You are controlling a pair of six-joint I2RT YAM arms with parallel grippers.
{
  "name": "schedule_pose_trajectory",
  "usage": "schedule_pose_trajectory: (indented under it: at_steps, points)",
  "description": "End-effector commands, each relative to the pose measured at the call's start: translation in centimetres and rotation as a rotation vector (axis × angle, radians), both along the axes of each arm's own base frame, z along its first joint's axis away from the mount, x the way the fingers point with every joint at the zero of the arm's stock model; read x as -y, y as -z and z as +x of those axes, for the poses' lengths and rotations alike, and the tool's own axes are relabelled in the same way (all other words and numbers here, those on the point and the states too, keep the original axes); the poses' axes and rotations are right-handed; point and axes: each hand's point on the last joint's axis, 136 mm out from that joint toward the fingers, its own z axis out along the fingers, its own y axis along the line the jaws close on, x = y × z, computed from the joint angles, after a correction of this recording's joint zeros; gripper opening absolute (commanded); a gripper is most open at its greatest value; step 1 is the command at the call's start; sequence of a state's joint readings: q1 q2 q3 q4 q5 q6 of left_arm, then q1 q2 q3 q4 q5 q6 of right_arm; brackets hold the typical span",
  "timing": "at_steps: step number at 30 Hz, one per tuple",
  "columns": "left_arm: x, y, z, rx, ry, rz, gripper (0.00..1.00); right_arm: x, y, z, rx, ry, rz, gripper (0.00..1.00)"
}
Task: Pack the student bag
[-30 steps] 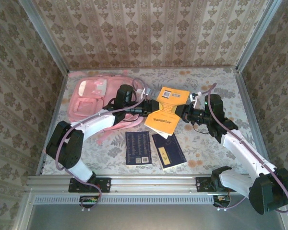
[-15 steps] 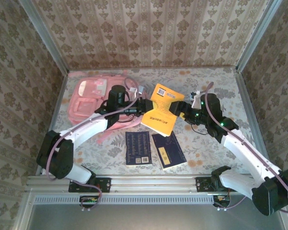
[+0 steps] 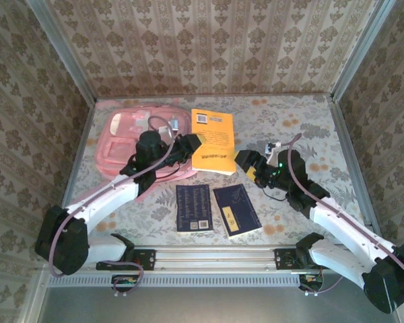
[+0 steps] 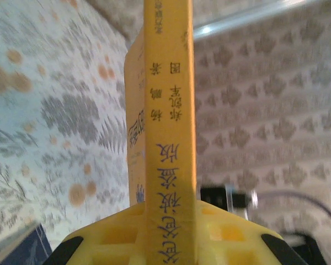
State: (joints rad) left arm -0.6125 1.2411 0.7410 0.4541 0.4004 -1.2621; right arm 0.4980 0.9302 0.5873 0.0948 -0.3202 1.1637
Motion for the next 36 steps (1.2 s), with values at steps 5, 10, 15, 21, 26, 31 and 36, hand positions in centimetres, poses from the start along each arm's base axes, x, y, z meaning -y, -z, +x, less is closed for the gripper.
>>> schedule_pose_trajectory:
  at_steps: [5, 10, 15, 21, 26, 31, 36]
  points:
    - [-1.4, -8.6, 0.9, 0.196, -0.343, -0.27, 0.0, -3.4, -5.9, 0.0, 0.134, 0.08, 0.259, 1.0]
    - [-0.9, -9.7, 0.1, 0.229, -0.421, -0.368, 0.0, -5.5, -8.0, 0.7, 0.177, 0.075, 0.359, 1.0]
    - [-1.0, -9.8, -0.2, 0.232, -0.452, -0.408, 0.0, -5.5, -9.2, 1.4, 0.213, 0.122, 0.397, 1.0]
    - [-0.8, -9.8, -0.5, 0.233, -0.457, -0.406, 0.0, -4.1, -10.6, 2.8, 0.256, 0.234, 0.439, 0.86]
    - [-0.6, -9.3, -0.6, 0.218, -0.458, -0.393, 0.0, -4.9, -12.1, 3.4, 0.281, 0.224, 0.467, 0.58]
    - [-0.3, -8.7, -0.8, 0.207, -0.459, -0.377, 0.0, -4.9, -12.8, 3.7, 0.31, 0.231, 0.448, 0.36]
    - [0.1, -7.7, -0.9, 0.189, -0.453, -0.341, 0.03, -3.9, -12.5, 3.7, 0.322, 0.275, 0.376, 0.02]
